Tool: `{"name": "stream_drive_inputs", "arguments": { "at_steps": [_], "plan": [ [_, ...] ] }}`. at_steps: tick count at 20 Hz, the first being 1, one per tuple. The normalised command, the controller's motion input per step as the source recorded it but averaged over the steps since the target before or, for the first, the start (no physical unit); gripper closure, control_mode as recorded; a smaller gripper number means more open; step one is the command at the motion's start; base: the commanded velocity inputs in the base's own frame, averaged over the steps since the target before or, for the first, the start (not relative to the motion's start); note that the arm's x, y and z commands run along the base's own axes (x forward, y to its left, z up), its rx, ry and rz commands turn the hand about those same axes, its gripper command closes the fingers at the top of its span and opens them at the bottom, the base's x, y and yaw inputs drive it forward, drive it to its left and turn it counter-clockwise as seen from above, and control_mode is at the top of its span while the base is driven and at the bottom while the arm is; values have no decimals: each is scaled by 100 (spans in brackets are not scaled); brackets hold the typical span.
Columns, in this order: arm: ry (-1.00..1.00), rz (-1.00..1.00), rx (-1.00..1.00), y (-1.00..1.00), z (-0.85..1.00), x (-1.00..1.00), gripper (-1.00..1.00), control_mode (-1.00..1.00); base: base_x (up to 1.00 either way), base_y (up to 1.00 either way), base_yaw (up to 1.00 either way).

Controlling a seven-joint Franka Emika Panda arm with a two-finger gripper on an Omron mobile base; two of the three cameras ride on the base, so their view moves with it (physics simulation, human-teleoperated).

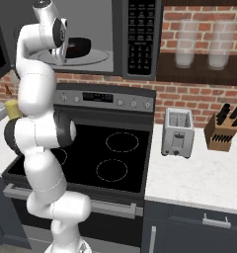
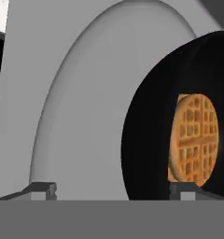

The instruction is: Open the microwave, place the bowl with waffle inside the microwave, then close the microwave door and turn it on.

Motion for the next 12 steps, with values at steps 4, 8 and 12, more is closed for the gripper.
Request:
{"name": "stream_drive_inputs", "arguments": {
  "at_steps": [4, 8, 12],
  "plan": [
    [-15, -2, 0, 0, 14, -82, -100, -100, 0, 0, 0],
    [-16, 0, 0, 0, 6, -91, -100, -100, 0, 0, 0],
    [-19, 0, 0, 0, 0, -91, -100, -100, 0, 0, 0]
  ]
}}
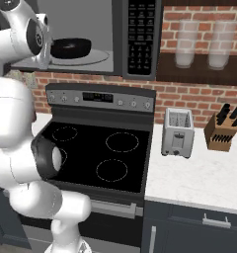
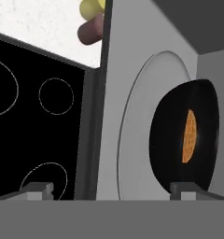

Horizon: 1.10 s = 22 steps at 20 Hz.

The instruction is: Open the microwave, place the bowl with waffle inside the microwave, then close the microwave door and turn it on.

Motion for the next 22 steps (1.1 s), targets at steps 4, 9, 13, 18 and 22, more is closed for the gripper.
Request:
{"name": "stream_drive_inputs", "arguments": {
  "at_steps": [4, 9, 13, 18, 22],
  "plan": [
    [-21, 0, 0, 0, 0, -89, -100, -100, 0, 0, 0],
    [-13, 0, 0, -1, 7, -94, -100, -100, 0, 0, 0],
    [-1, 0, 0, -7, 12, -90, -100, -100, 0, 0, 0],
    [0, 1, 0, -13, 18, -98, -100, -100, 0, 0, 0],
    [0, 3, 0, -19, 18, -100, -100, -100, 0, 0, 0]
  ]
}}
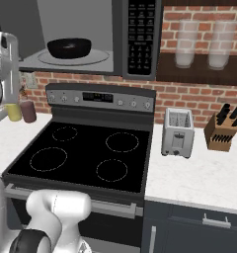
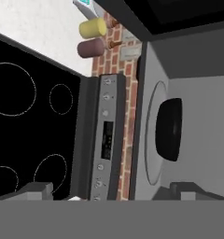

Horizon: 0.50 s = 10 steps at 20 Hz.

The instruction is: Open the microwave, place the bowl with waffle inside the microwave, then close the microwave door and turn it on.

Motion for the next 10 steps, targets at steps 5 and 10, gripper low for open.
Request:
{"name": "stream_drive_inputs", "arguments": {
  "at_steps": [5, 10],
  "plan": [
    [0, 5, 0, -17, 12, -100, -100, -100, 0, 0, 0],
    [-3, 4, 0, -8, 7, -100, 100, -100, 0, 0, 0]
  ]
}}
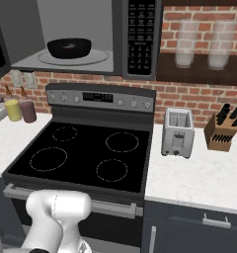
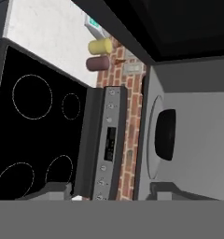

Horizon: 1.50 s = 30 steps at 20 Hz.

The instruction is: Open the microwave, place the bowl with waffle inside the microwave, then close the microwave door and turn it on.

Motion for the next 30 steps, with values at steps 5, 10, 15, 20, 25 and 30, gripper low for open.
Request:
{"name": "stream_drive_inputs", "arguments": {
  "at_steps": [5, 10, 15, 20, 25, 30],
  "plan": [
    [-6, 3, 0, -4, 2, -100, 100, -100, 0, 0, 0],
    [-14, 1, 0, -4, 0, -99, 100, -100, 0, 0, 0],
    [-14, 4, 0, 3, 0, -84, 100, -100, 0, 0, 0],
    [-19, 0, 0, 15, 0, -59, 100, -100, 0, 0, 0],
    [-14, -7, -1, 16, 0, -34, 100, -100, 0, 0, 0],
    [-5, -13, -4, 23, 0, -10, 100, -100, 0, 0, 0]
  ]
}}
